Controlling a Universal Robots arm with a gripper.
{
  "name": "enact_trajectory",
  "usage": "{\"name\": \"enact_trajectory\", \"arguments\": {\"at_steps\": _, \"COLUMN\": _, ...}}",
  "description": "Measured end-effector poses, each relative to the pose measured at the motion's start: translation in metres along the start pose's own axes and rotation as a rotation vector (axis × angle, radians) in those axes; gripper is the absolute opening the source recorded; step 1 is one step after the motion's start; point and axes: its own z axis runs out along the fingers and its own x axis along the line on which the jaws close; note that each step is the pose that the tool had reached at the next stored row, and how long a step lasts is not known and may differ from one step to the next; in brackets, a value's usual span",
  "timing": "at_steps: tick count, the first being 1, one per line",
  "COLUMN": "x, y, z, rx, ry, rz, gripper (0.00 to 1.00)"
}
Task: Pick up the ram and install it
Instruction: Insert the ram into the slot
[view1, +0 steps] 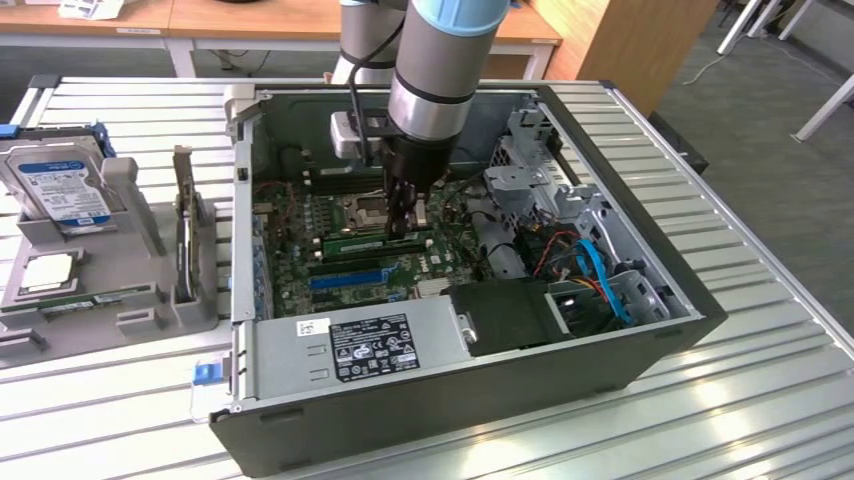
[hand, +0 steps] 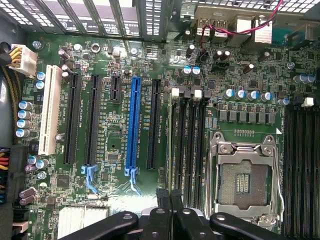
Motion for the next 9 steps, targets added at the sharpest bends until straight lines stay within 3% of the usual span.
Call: {"name": "enact_trajectory", "arguments": {"at_steps": 9, "x": 0.0001, "y": -0.0001, "z": 0.0014, "rx": 0.0, "ry": 0.0, "rz": 0.0, "gripper": 0.12}}
